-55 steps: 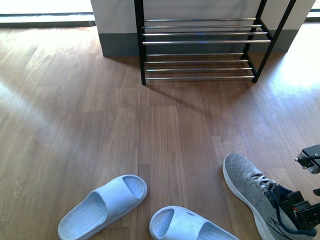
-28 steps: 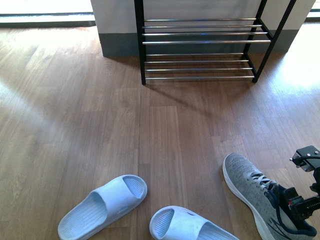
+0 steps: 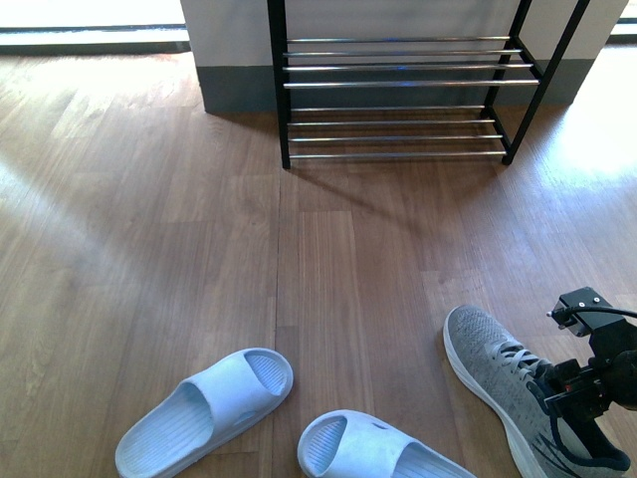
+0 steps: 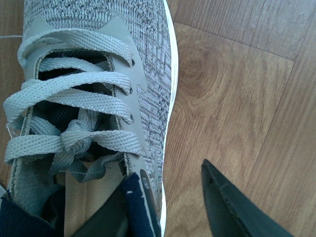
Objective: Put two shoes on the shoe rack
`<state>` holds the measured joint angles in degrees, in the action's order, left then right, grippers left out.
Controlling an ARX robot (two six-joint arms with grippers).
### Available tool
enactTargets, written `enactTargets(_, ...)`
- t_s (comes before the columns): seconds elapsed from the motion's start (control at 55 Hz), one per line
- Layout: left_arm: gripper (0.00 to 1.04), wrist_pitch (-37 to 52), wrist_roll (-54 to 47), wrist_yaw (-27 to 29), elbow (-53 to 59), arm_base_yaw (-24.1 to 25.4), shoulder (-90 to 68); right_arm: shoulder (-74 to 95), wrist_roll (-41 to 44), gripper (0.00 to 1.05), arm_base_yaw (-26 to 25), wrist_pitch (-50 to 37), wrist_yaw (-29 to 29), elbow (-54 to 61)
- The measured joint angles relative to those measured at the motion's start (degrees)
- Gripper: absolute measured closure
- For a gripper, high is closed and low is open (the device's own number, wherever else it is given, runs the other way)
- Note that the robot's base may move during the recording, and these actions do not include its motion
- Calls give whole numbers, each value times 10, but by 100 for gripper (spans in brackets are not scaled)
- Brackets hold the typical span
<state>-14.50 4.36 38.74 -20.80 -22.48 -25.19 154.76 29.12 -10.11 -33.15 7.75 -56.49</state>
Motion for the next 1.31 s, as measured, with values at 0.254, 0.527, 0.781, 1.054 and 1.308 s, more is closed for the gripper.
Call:
enactTargets(0.254,103,0,0,0,0,0,0,5,-12,103,11,8,-7,-3)
enactTargets(0.527,103,0,0,0,0,0,0,-83,-32,103,9,4,-8,54)
enactTargets(0.781,103,0,0,0,0,0,0,-412,-28,103,-11,68,27,191)
enactTargets(1.054,103,0,0,0,0,0,0,-766,-45,103,-14,176,71,284)
enactTargets(1.308,103,0,0,0,0,0,0,-1120,-93,103,21,325,95,341)
